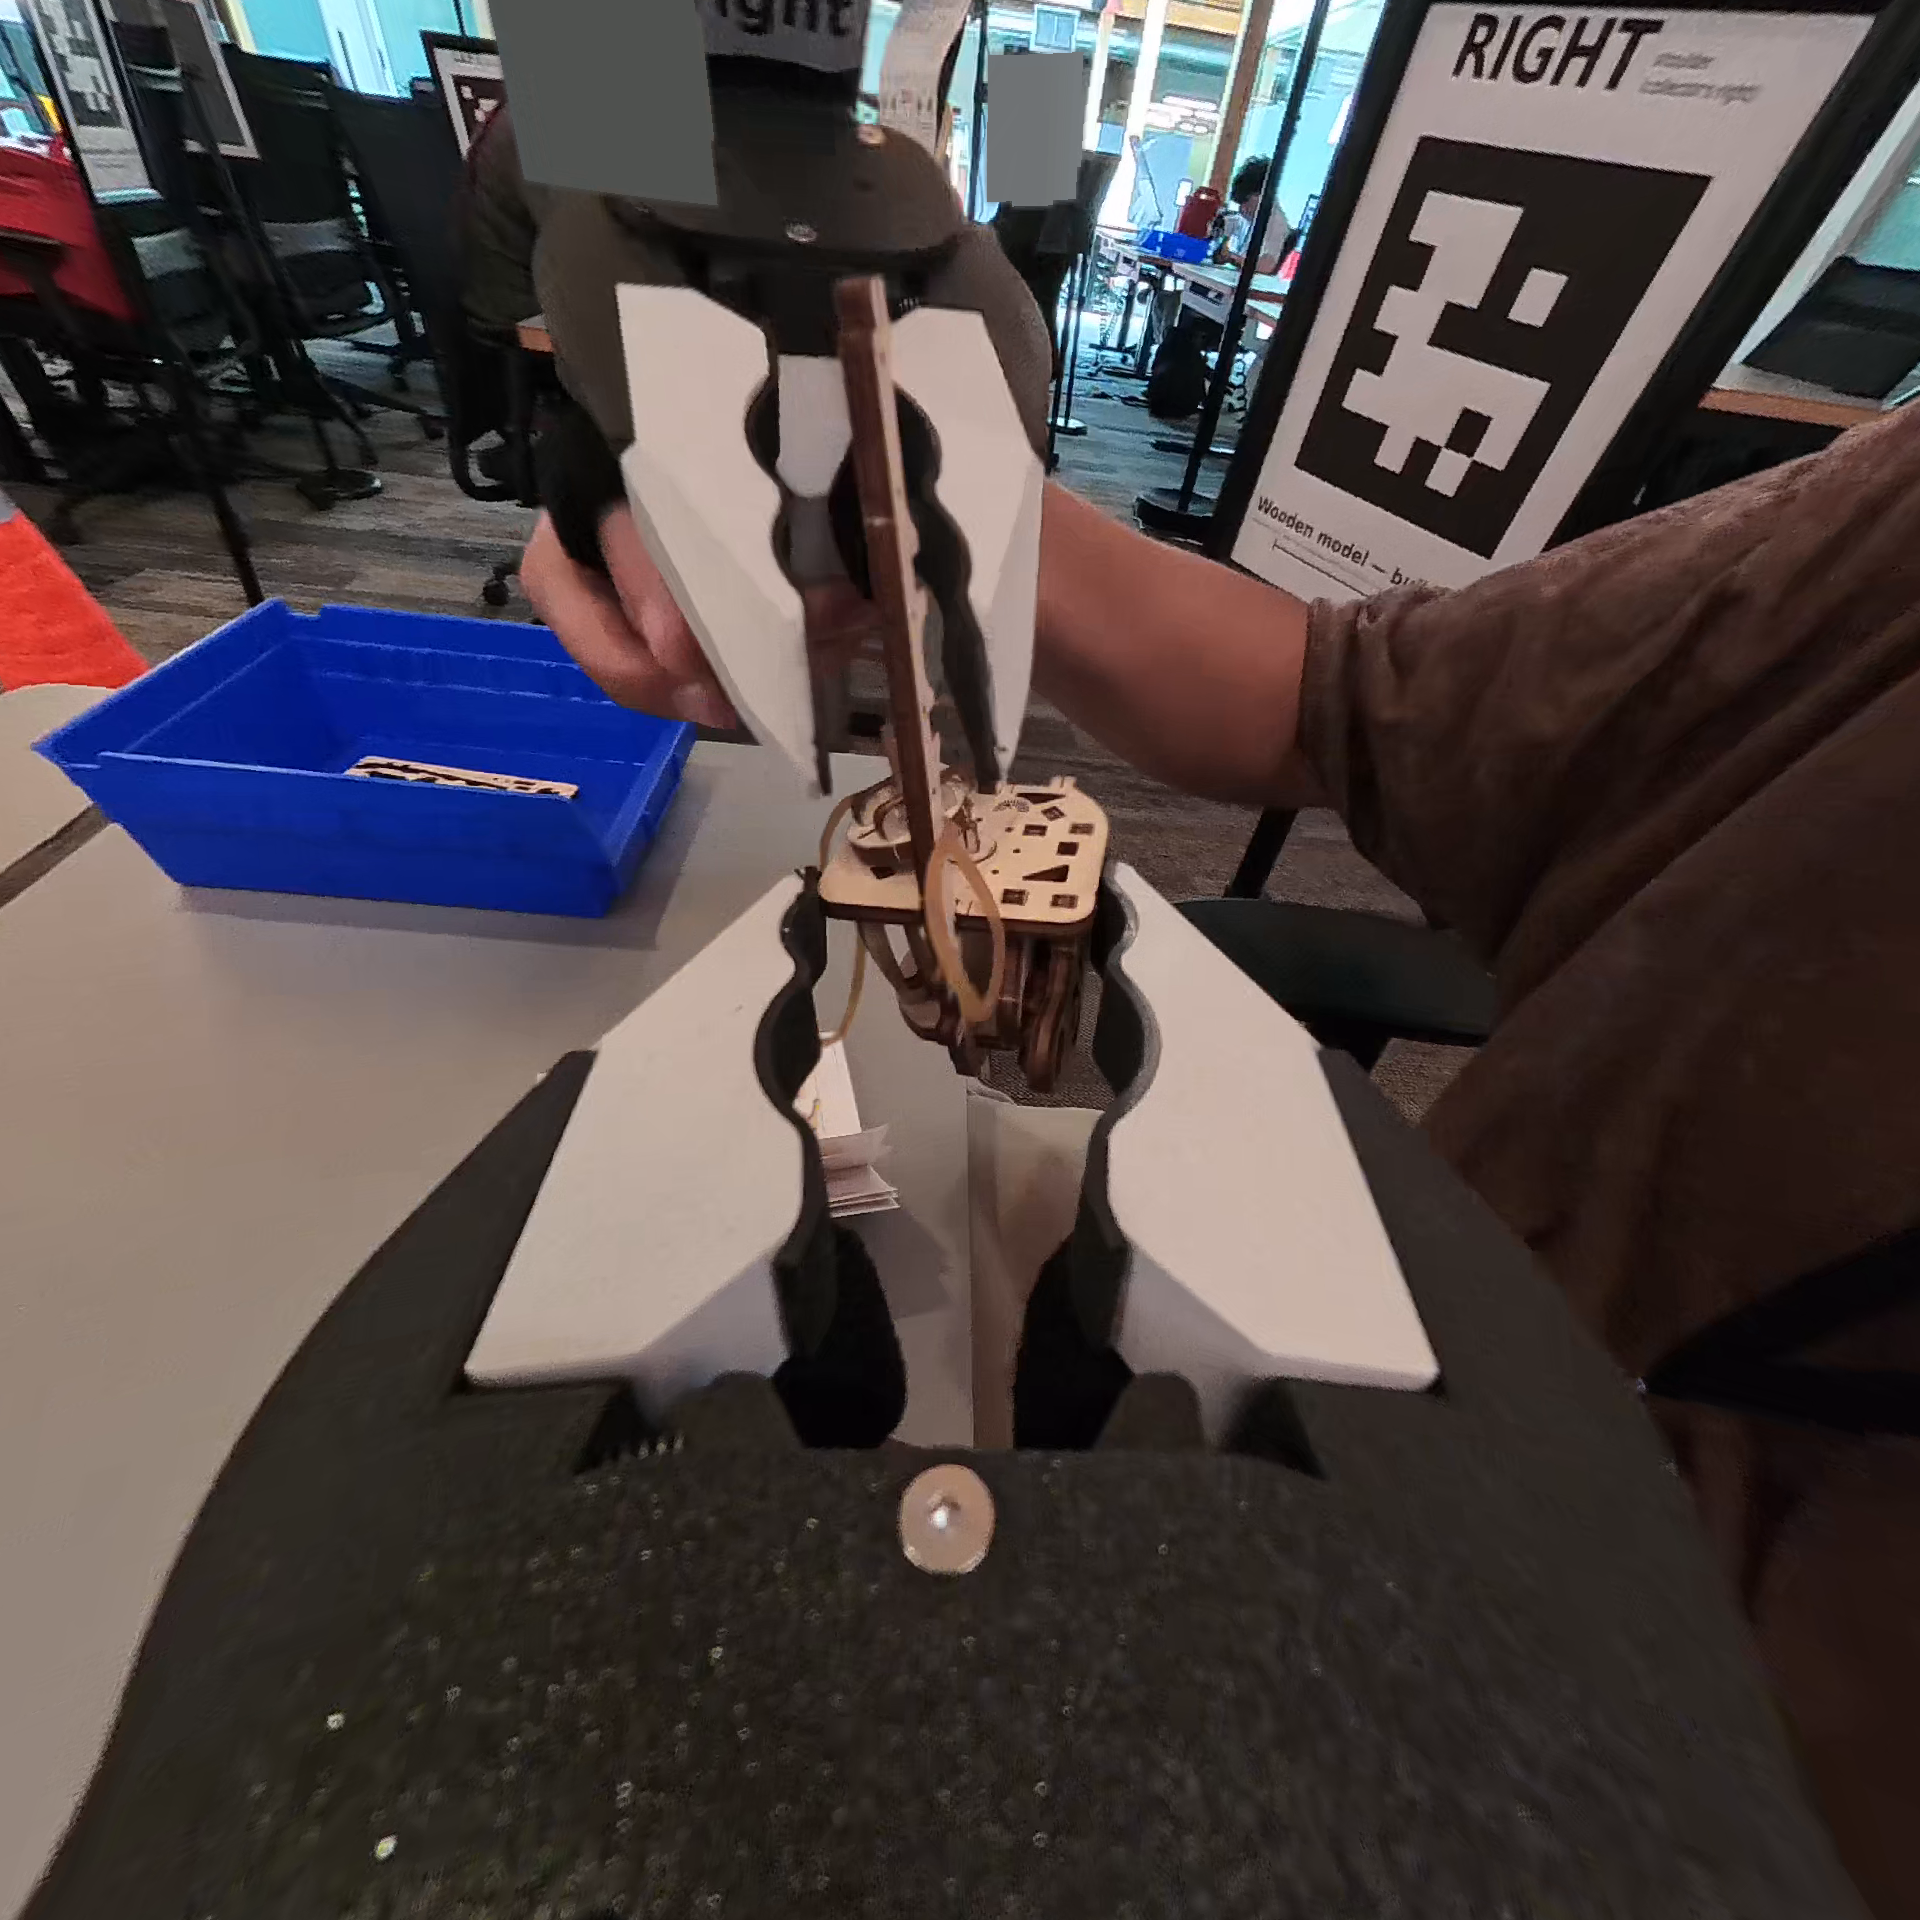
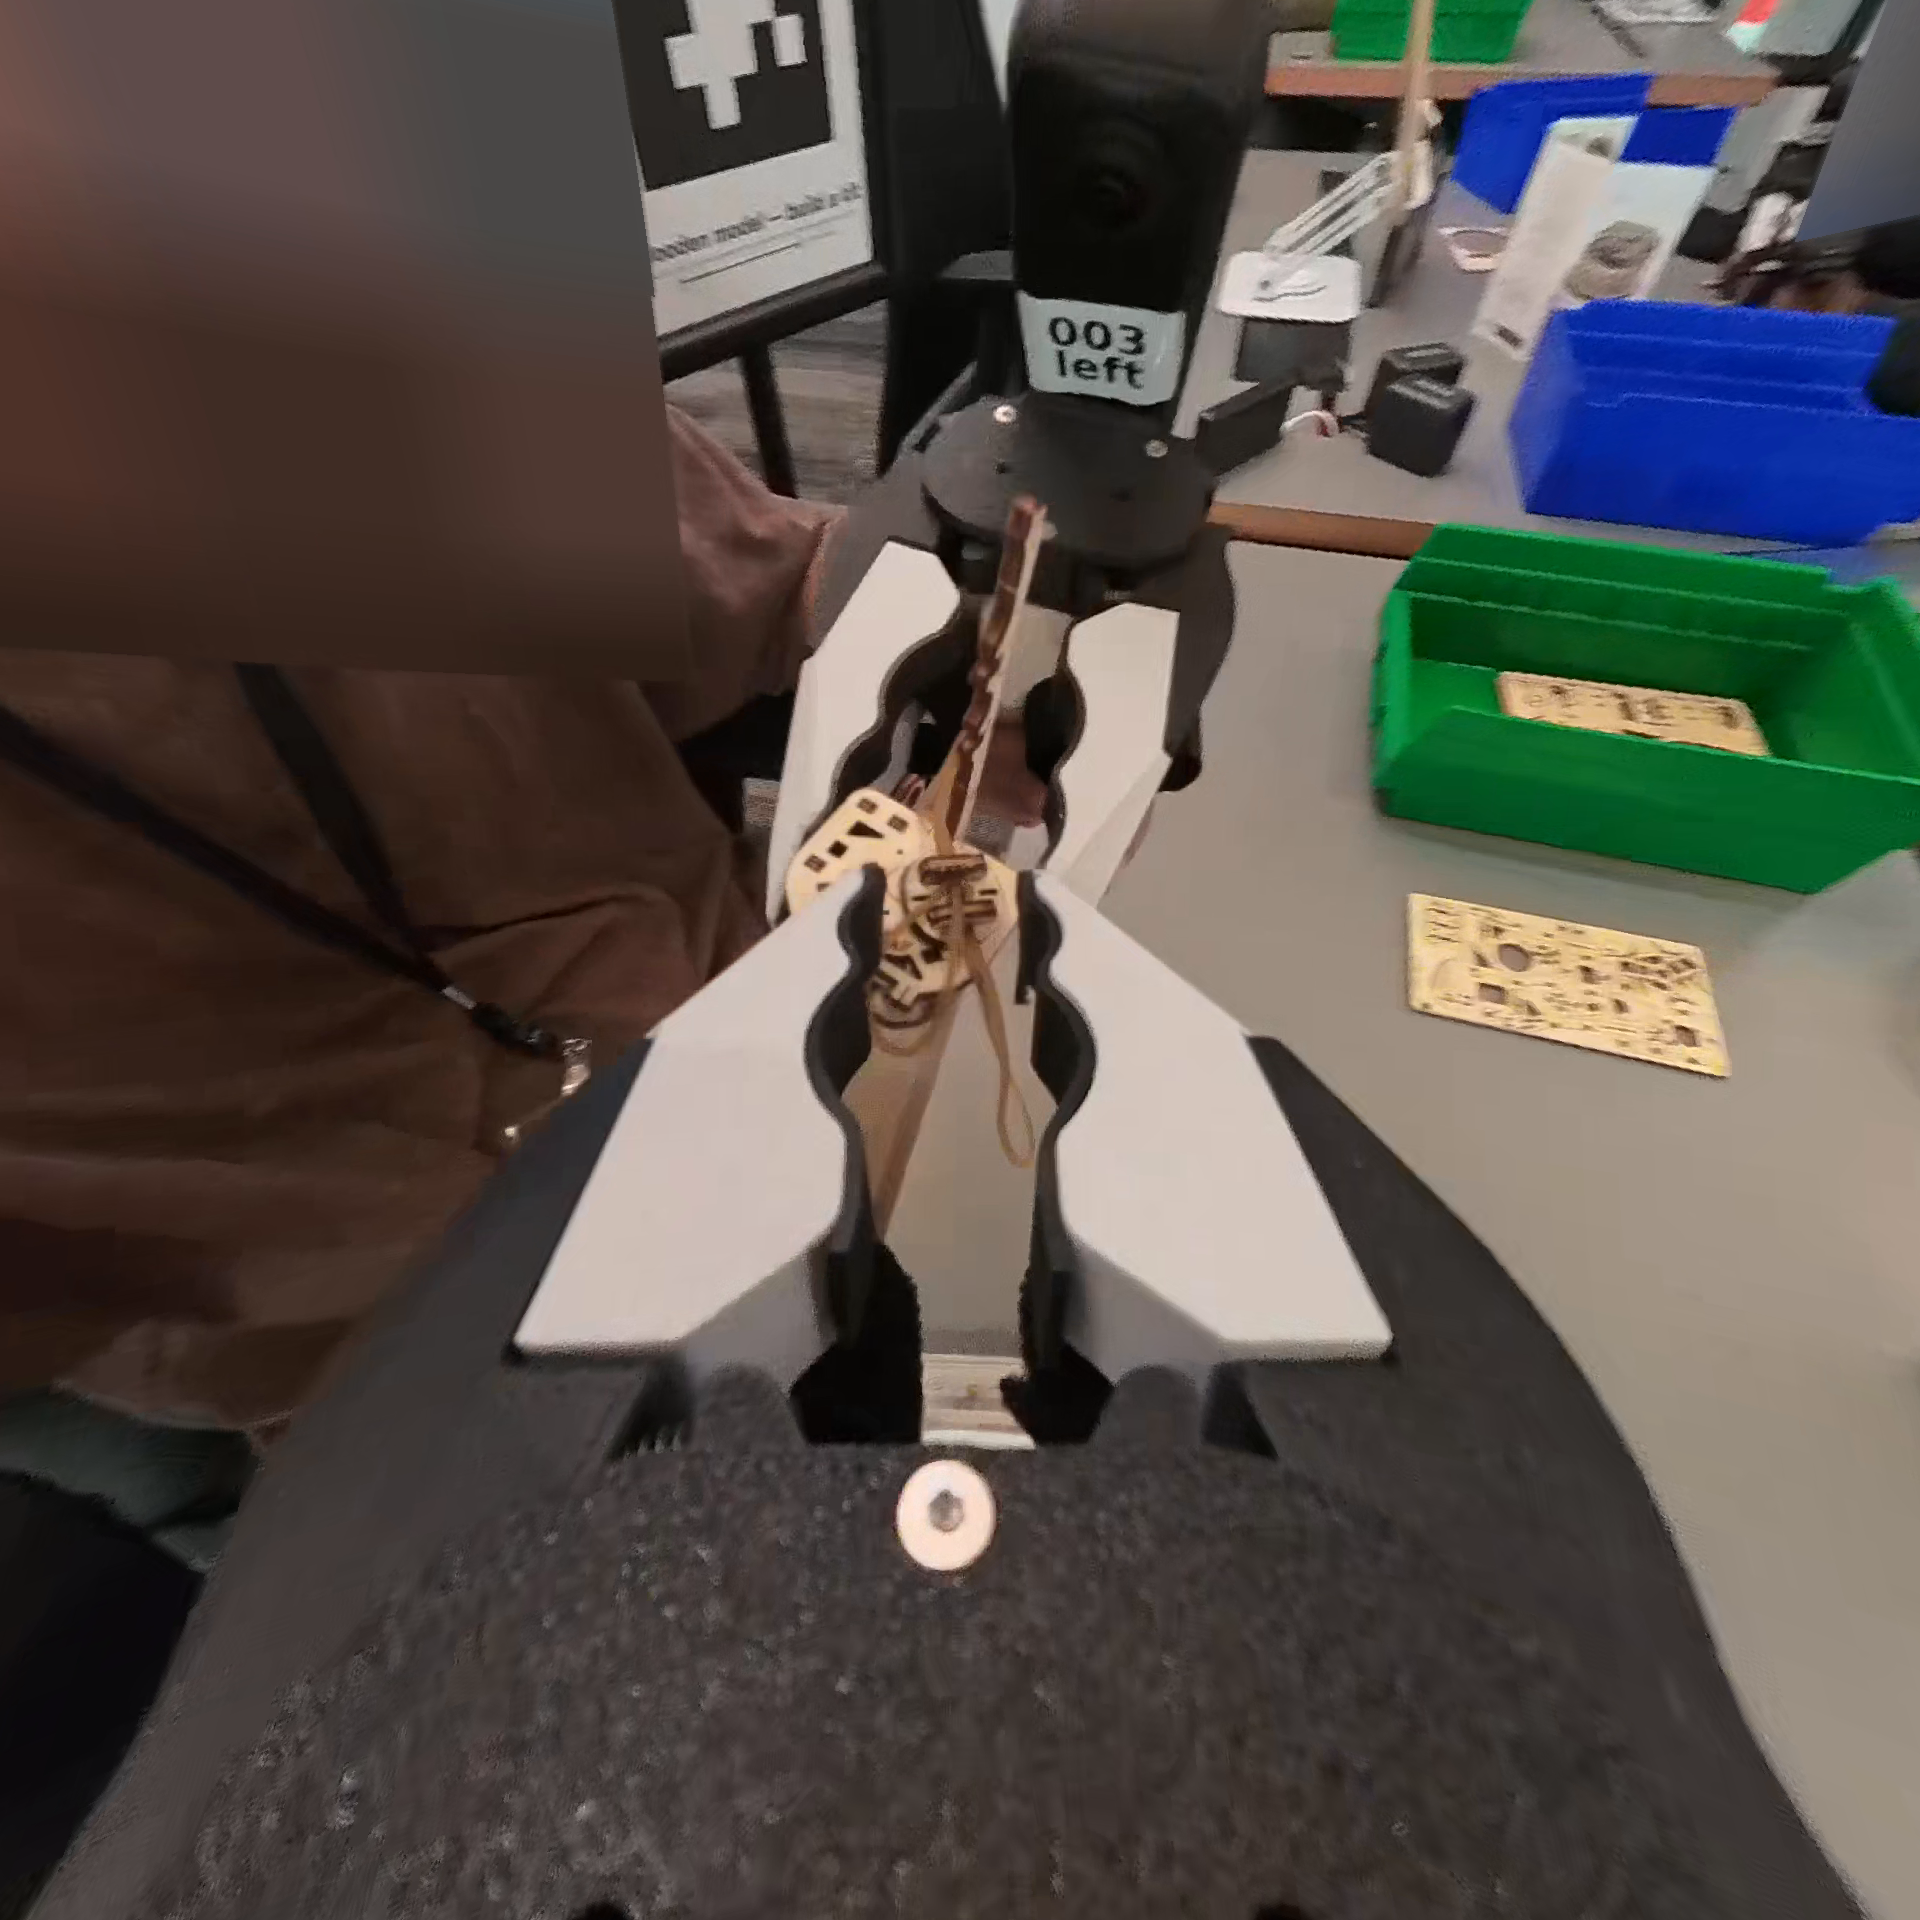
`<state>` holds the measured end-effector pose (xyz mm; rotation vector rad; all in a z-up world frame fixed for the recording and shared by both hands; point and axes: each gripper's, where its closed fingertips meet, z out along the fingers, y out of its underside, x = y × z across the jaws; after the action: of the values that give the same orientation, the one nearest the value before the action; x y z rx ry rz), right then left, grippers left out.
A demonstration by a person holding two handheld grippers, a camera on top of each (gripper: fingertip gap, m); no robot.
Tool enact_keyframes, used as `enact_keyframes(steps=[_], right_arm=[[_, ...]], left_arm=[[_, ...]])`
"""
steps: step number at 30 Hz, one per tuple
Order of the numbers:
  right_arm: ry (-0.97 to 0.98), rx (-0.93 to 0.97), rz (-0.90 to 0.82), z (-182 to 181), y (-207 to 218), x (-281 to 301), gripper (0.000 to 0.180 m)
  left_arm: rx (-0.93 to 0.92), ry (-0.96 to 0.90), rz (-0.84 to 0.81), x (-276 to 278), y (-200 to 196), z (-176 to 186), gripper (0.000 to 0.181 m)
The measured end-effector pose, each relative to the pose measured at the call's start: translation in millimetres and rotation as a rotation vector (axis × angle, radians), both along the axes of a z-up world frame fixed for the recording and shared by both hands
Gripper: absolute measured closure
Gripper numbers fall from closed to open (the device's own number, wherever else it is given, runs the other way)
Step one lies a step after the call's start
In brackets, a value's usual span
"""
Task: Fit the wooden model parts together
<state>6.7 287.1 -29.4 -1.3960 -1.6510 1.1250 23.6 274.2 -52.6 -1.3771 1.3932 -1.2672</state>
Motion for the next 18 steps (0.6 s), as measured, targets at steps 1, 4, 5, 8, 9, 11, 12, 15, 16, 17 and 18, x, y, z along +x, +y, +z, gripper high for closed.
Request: enact_keyframes(steps=[1, 4, 5, 8, 9, 11, 12, 15, 16, 17, 18], right_arm=[[-0.012, -0.01, 0.01, -1.8, -1.0, -0.6, 0.155], [-0.031, -0.017, 0.014, -7.5, -2.2, -2.7, 0.161], [-0.028, -0.024, 0.012, -7.9, -2.2, -3.5, 0.161], [-0.02, -0.027, -0.009, -7.8, 0.6, -4.5, 0.162], [-0.018, -0.018, -0.021, -7.4, 2.0, -4.3, 0.162], [-0.015, 0.009, -0.072, -5.3, 8.7, -3.9, 0.163], [-0.019, 0.021, -0.093, -4.0, 11.2, -3.4, 0.163], [-0.065, 0.084, -0.154, -6.8, 16.8, -2.5, 0.162], [-0.101, 0.121, -0.178, -11.6, 19.6, -2.3, 0.162], [-0.121, 0.148, -0.187, -14.2, 20.2, -2.8, 0.163], [-0.133, 0.161, -0.192, -15.3, 20.2, -3.6, 0.162]], left_arm=[[0.003, 0.001, -0.005, 0.3, -1.4, 0.0, 0.132], [0.012, 0.013, -0.001, 0.4, -1.3, -2.0, 0.132], [0.017, 0.017, 0.006, 0.5, -0.2, -3.1, 0.132], [0.011, 0.025, 0.033, 0.5, 4.9, -4.6, 0.132], [0.009, 0.03, 0.052, 0.2, 8.5, -5.3, 0.132], [0.007, 0.038, 0.091, -0.9, 16.3, -6.5, 0.132], [0.003, 0.04, 0.115, -1.6, 20.9, -7.0, 0.132], [-0.017, 0.041, 0.162, -2.5, 30.5, -8.2, 0.132], [-0.017, 0.042, 0.169, -2.5, 32.1, -8.9, 0.132], [-0.014, 0.057, 0.172, -2.3, 32.7, -11.7, 0.132], [-0.006, 0.064, 0.177, -1.9, 33.4, -13.6, 0.132]])
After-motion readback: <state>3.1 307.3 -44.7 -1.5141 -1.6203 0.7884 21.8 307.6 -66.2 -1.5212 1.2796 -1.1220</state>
